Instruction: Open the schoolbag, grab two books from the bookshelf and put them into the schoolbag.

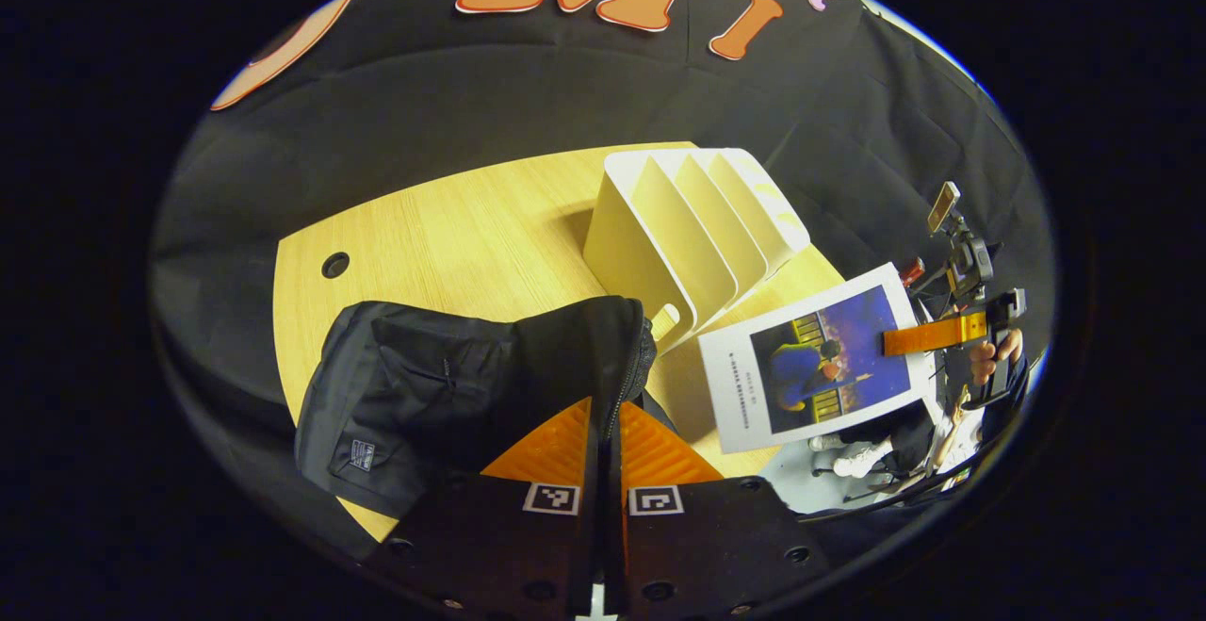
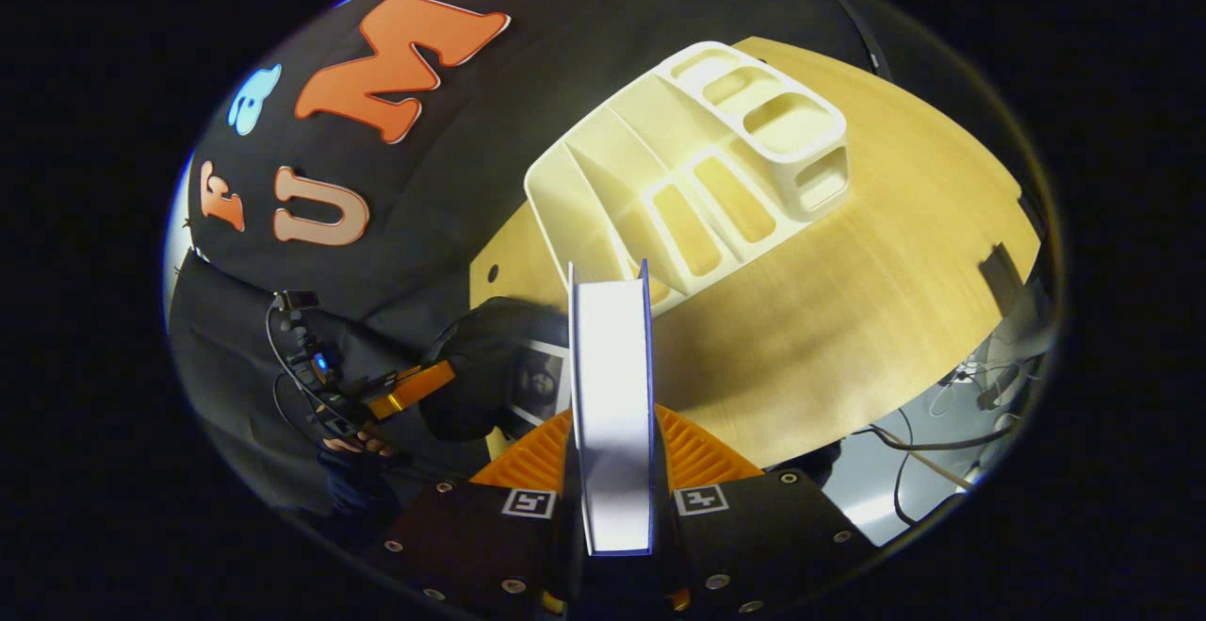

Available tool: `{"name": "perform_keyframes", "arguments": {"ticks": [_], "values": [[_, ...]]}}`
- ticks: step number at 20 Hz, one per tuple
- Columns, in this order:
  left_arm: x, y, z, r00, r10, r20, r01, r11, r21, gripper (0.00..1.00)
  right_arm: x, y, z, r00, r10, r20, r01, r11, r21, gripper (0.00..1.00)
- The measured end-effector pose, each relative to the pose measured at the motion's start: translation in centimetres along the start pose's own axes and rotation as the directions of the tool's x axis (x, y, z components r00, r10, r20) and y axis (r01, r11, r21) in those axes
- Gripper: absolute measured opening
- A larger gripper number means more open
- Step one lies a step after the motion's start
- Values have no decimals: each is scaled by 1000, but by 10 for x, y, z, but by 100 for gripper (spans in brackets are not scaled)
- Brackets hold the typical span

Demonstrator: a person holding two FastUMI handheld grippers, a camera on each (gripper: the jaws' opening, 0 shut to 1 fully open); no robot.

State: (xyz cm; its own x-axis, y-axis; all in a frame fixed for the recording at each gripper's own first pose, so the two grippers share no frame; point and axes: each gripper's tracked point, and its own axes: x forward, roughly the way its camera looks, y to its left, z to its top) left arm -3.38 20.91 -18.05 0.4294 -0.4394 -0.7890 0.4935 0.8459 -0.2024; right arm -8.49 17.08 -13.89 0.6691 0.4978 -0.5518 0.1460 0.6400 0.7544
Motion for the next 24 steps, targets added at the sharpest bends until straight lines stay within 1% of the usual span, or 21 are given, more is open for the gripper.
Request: {"name": "perform_keyframes", "arguments": {"ticks": [3,6,10,19,24], "values": [[-1,1,1,1000,-3,4,3,1000,0,5,18,15,-15,995,102,-10,-101,994,49,31],[-3,1,0,1000,-2,8,2,1000,-3,5,46,33,-28,987,158,-16,-157,984,81,31],[-2,2,-1,1000,-4,13,4,1000,-8,5,71,38,-35,988,150,-40,-147,986,75,31],[0,0,-3,1000,-6,14,7,1000,-18,5,116,57,-40,976,213,-48,-206,971,121,31],[3,-4,-7,1000,-15,6,15,1000,6,5,146,67,-51,966,256,-35,-248,955,162,31]]}}
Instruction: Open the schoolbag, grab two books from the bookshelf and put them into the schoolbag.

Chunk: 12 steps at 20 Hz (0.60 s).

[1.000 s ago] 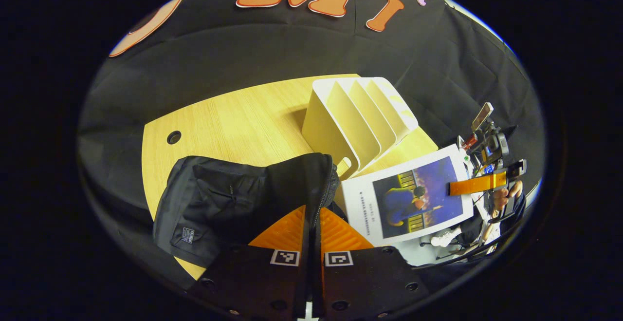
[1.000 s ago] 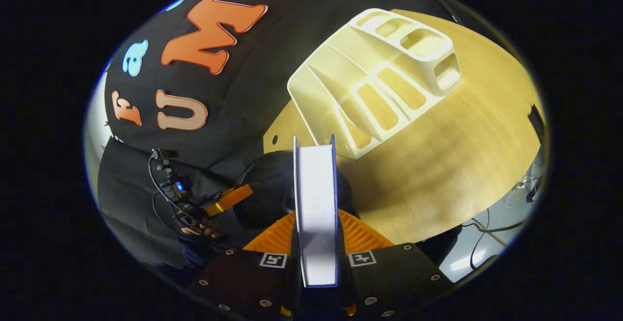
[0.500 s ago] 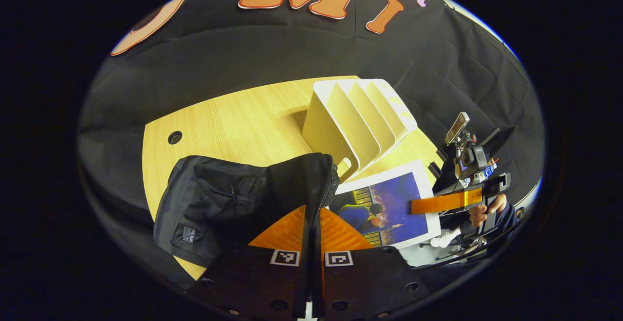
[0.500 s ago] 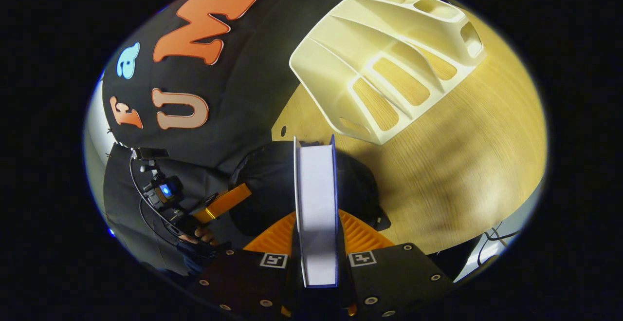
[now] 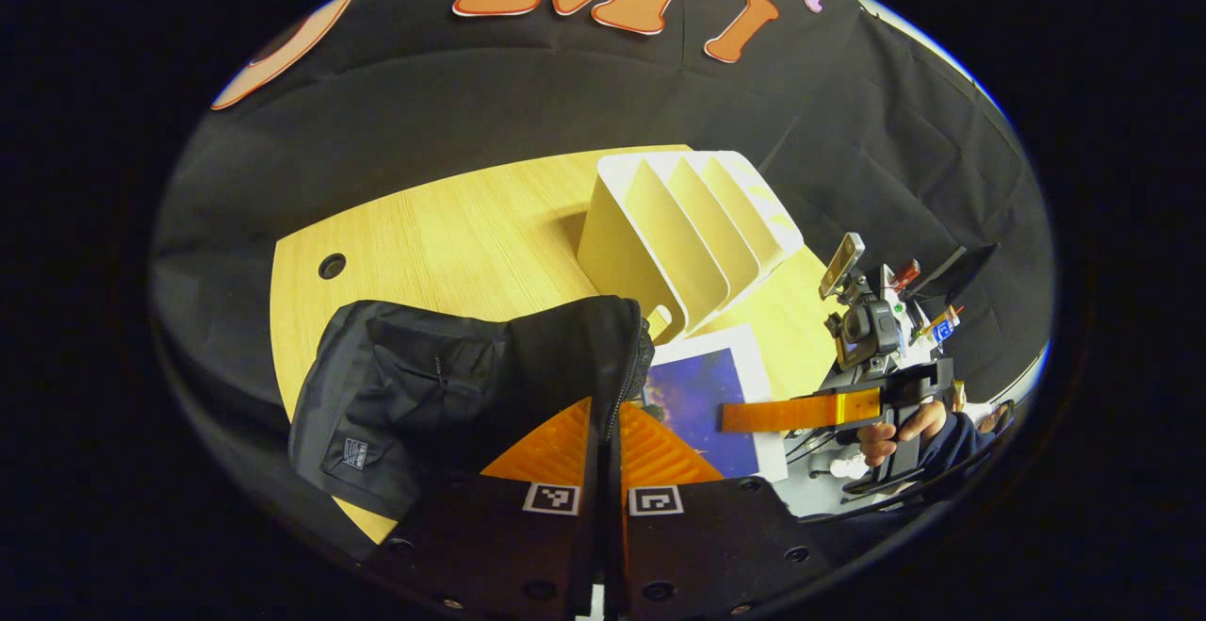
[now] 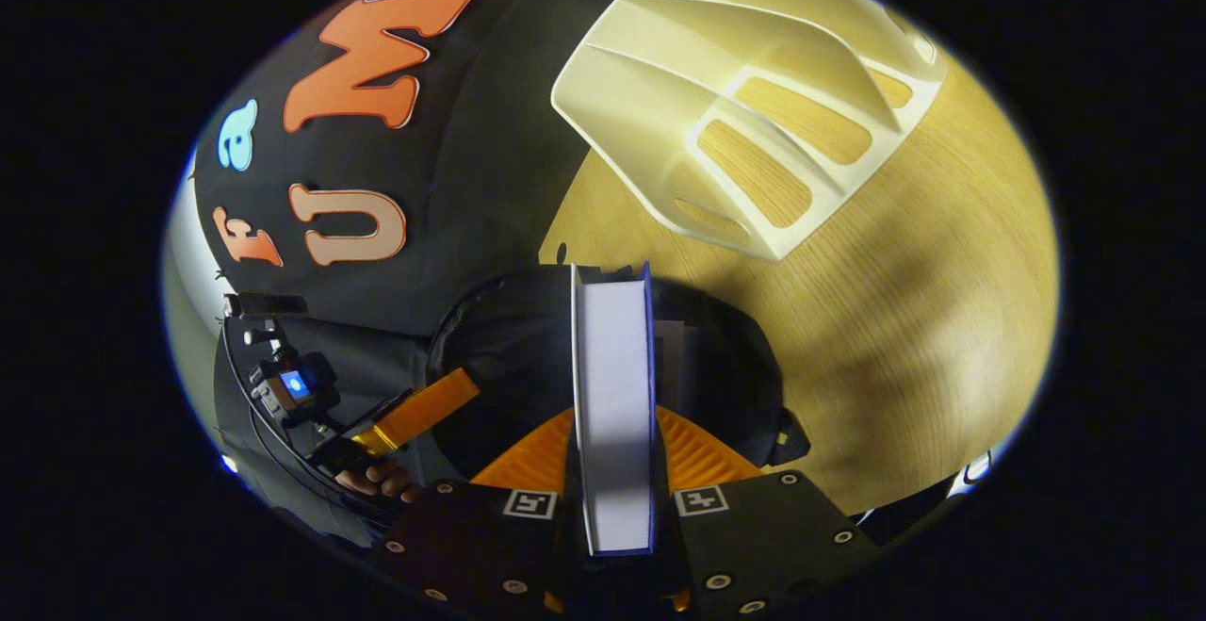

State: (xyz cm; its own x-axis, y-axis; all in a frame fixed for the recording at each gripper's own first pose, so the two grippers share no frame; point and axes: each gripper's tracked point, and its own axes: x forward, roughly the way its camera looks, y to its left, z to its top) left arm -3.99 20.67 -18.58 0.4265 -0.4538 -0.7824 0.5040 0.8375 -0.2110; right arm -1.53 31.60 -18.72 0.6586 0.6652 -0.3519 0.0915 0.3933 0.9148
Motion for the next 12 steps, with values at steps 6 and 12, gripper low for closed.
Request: {"name": "perform_keyframes", "arguments": {"ticks": [6,12], "values": [[3,-14,2,1000,-15,-4,15,1000,25,5,44,7,-19,999,17,-40,-15,999,32,31],[4,-23,0,1000,-26,-5,26,999,33,5,82,8,-29,998,-5,-58,4,1000,-14,34]]}}
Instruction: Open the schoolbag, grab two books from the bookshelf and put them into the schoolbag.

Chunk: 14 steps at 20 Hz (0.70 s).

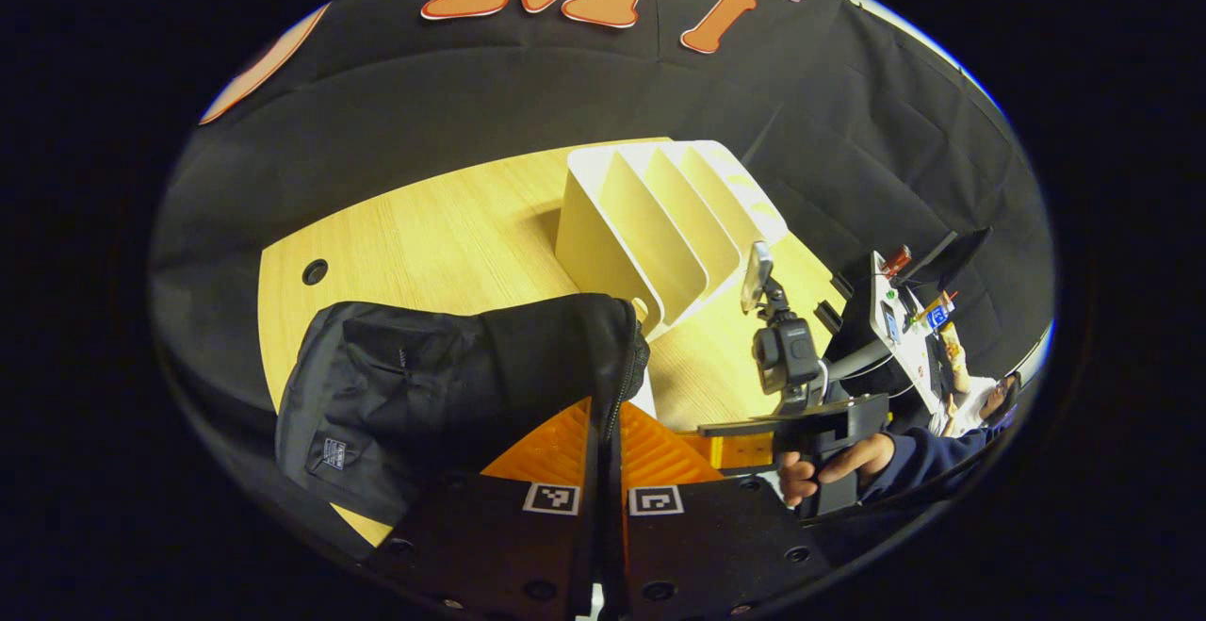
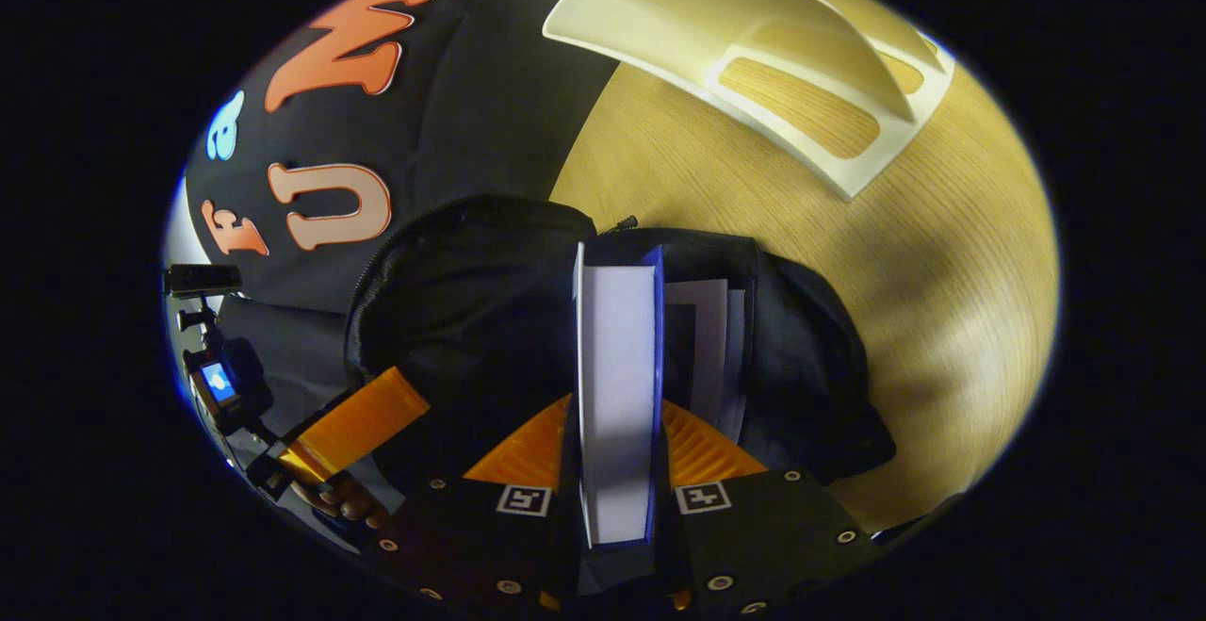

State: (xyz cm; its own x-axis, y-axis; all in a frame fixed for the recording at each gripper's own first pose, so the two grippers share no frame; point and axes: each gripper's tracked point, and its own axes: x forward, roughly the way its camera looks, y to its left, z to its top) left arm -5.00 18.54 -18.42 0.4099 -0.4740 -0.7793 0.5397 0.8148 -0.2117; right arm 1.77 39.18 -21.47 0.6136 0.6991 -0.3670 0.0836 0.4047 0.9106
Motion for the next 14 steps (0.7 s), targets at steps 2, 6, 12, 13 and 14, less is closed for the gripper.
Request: {"name": "perform_keyframes", "arguments": {"ticks": [2,6,12,13,14], "values": [[0,-1,0,1000,-1,2,1,1000,1,5,9,-1,-1,1000,-11,-9,11,1000,-9,35],[0,-1,-1,1000,-12,14,13,1000,-25,5,27,-5,-4,998,-58,-37,58,998,-15,40],[1,3,-3,998,23,55,-18,995,-93,5,27,-13,-3,980,-176,-91,167,981,-98,53],[1,5,-3,997,43,59,-36,994,-102,5,24,-18,-2,972,-212,-101,197,970,-144,56],[2,5,-4,996,61,61,-53,992,-117,5,17,-22,-1,964,-247,-99,225,955,-196,61]]}}
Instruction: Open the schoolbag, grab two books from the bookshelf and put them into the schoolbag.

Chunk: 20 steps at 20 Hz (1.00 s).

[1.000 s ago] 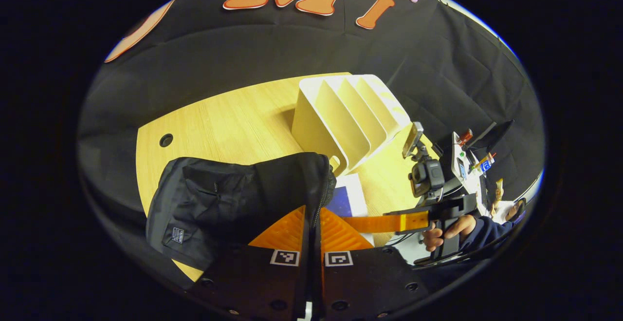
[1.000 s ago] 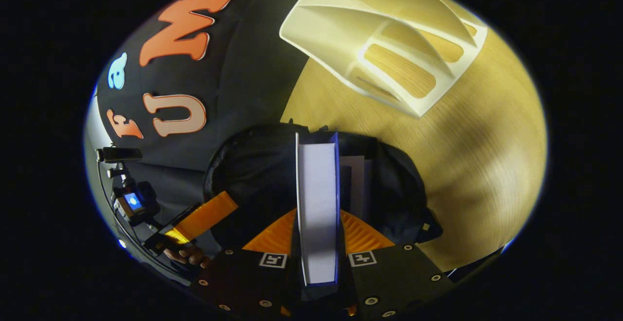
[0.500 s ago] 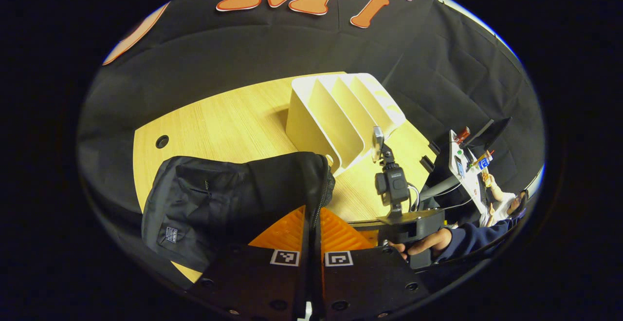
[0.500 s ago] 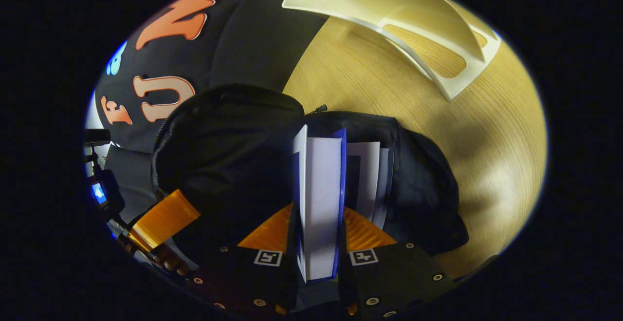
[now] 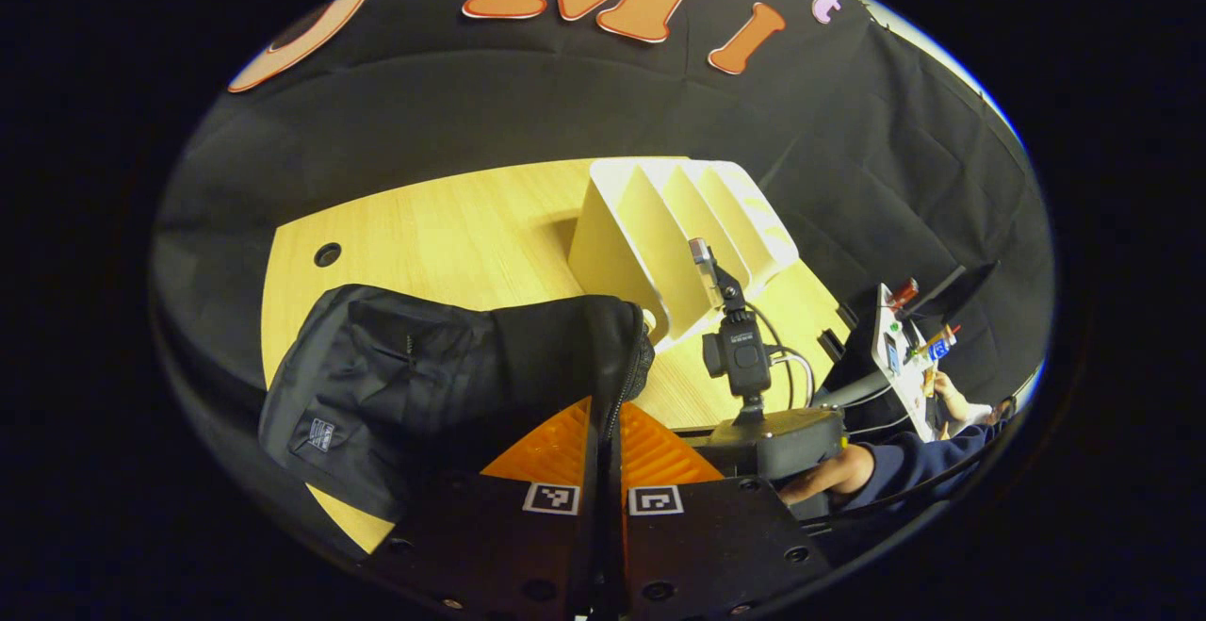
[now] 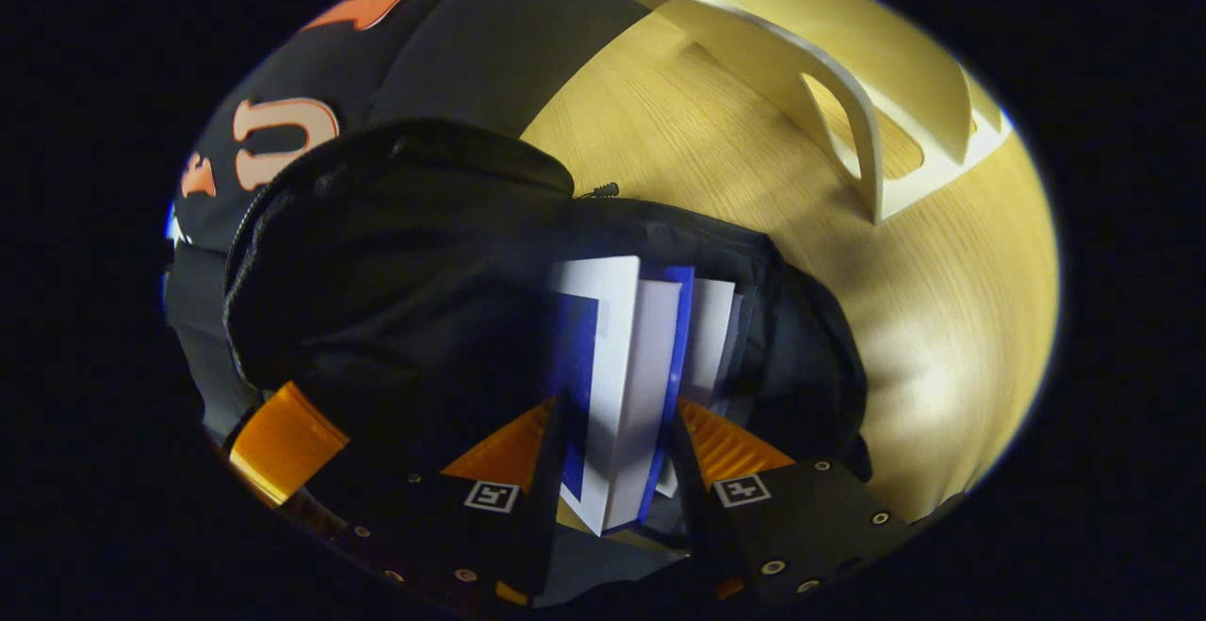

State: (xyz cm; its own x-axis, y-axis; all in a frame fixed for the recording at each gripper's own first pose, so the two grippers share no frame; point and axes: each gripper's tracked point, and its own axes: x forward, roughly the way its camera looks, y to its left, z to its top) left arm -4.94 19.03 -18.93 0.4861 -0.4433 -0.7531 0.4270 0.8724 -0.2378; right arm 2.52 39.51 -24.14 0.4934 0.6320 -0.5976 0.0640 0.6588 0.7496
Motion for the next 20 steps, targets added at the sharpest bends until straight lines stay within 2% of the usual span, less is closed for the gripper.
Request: {"name": "perform_keyframes", "arguments": {"ticks": [1,3,8,10,14,16,18,20], "values": [[1,0,-1,1000,14,-1,-14,1000,-12,5,-4,-6,0,999,-34,-7,34,998,-52,62],[3,2,-6,999,40,-8,-40,999,-22,6,-16,-12,12,999,-44,12,45,994,-98,66],[12,-16,-14,997,77,-21,-77,997,-20,13,-68,-43,49,991,-86,107,99,988,-119,91],[17,-30,-16,997,71,-15,-71,997,-15,24,-91,-57,64,984,-98,150,117,985,-127,96],[31,-59,-37,997,66,-25,-67,997,-34,58,-135,-78,87,968,-103,227,136,981,-135,97],[36,-72,-29,997,77,7,-77,997,-29,66,-159,-84,101,954,-108,280,159,973,-167,97],[36,-88,-18,995,92,49,-90,995,-30,82,-180,-87,114,935,-108,337,186,960,-208,97],[36,-101,0,986,119,114,-116,993,-31,84,-202,-92,127,909,-112,401,229,939,-257,98]]}}
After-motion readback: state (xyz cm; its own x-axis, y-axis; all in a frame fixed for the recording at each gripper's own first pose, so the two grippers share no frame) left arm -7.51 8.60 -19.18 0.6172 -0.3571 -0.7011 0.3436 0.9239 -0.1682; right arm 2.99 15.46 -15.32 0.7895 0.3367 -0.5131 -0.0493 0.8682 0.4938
